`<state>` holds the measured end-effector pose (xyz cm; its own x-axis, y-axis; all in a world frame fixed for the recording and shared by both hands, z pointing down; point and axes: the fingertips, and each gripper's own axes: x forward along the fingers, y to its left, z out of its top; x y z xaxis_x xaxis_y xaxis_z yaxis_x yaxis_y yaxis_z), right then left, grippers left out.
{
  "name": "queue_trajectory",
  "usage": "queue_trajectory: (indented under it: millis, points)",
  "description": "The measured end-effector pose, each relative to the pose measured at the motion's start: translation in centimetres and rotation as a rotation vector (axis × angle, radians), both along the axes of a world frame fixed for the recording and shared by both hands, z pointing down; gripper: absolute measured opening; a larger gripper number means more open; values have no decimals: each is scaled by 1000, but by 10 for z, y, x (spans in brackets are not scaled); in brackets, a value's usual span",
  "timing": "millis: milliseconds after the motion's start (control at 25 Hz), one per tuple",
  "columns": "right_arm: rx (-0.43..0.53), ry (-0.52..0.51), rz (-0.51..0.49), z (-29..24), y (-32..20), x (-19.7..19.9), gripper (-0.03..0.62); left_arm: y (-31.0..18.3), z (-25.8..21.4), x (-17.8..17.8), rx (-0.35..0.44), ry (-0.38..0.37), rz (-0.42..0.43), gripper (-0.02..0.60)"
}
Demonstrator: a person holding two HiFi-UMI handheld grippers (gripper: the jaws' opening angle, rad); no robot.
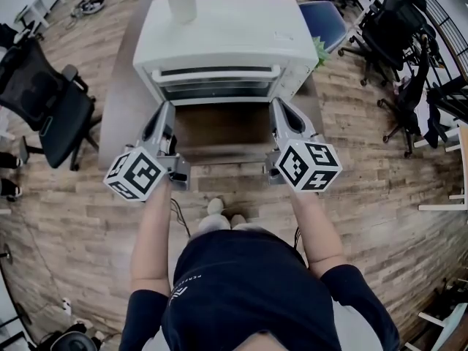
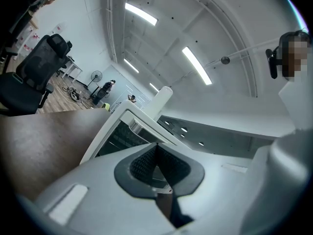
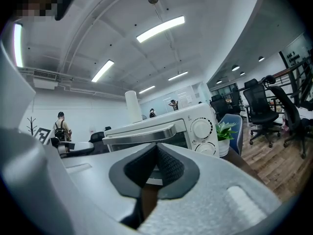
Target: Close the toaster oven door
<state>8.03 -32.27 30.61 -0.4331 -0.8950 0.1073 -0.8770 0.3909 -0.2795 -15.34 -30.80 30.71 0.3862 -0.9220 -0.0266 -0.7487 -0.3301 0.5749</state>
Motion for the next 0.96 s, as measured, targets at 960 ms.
queue_trajectory:
  millis: [960]
  points:
    - [-2, -2, -5, -4, -10, -1, 0, -12, -6, -1, 3, -23, 6, 0]
